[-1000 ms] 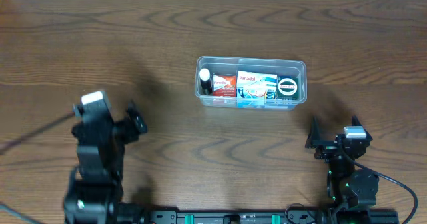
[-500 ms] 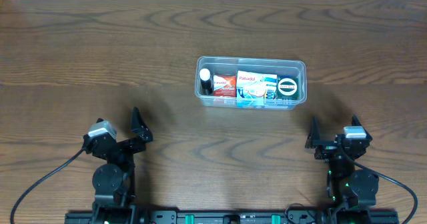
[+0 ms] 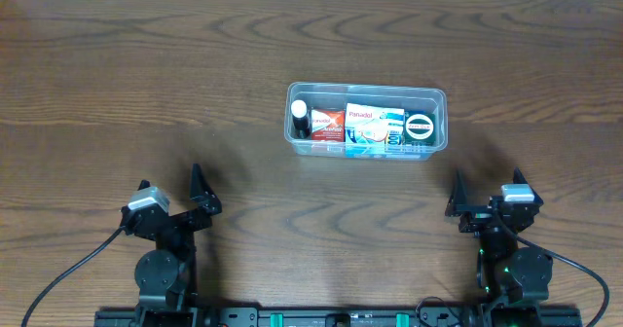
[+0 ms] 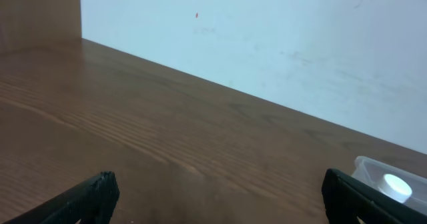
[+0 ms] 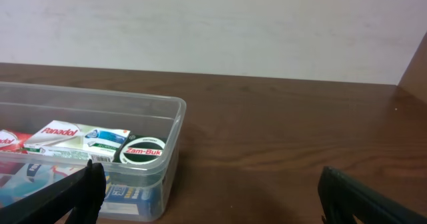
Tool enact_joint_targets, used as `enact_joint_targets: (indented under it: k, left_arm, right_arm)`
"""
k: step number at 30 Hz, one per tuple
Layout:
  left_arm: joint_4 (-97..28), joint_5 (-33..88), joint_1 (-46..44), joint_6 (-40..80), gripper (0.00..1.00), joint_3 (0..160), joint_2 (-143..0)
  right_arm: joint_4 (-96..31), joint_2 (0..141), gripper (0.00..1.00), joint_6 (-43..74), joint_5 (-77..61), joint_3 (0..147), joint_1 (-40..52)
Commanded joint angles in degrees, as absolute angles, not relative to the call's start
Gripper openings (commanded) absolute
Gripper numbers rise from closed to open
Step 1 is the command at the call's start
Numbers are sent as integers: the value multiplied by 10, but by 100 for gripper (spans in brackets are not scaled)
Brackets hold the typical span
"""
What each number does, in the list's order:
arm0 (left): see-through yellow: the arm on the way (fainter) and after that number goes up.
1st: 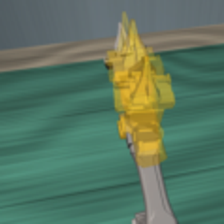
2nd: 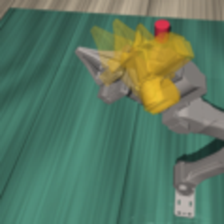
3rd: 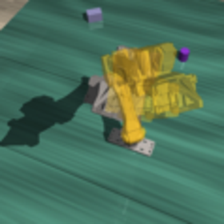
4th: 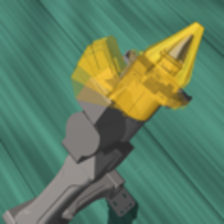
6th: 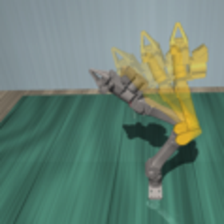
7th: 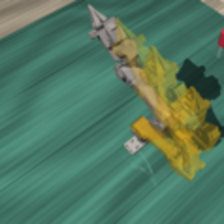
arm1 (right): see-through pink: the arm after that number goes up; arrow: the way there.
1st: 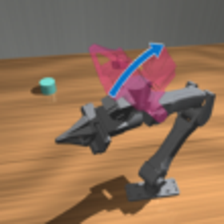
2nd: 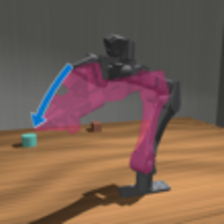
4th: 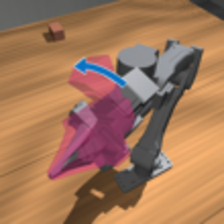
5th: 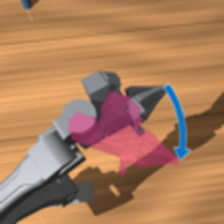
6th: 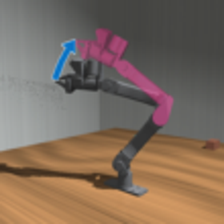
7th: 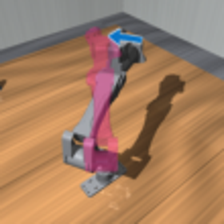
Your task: Pack container
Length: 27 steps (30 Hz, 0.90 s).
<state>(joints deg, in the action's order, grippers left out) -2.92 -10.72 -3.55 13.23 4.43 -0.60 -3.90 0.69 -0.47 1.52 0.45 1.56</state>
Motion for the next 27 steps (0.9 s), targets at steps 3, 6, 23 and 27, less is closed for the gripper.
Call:
enact_joint_targets:
  k: [3,6,23,27]
  left_arm:
    - [-30,-89,-31,79,98,37,-1]
    - [-30,-57,-31,46,98,29,-1]
    - [-37,-44,-31,-6,98,2,-1]
    - [-37,-44,-31,-6,98,2,-1]
  right_arm:
    - [-41,4,99,-9,19,3,11]
    - [-41,4,99,-9,19,3,11]
    - [-41,4,99,-9,19,3,11]
    - [-41,4,99,-9,19,3,11]
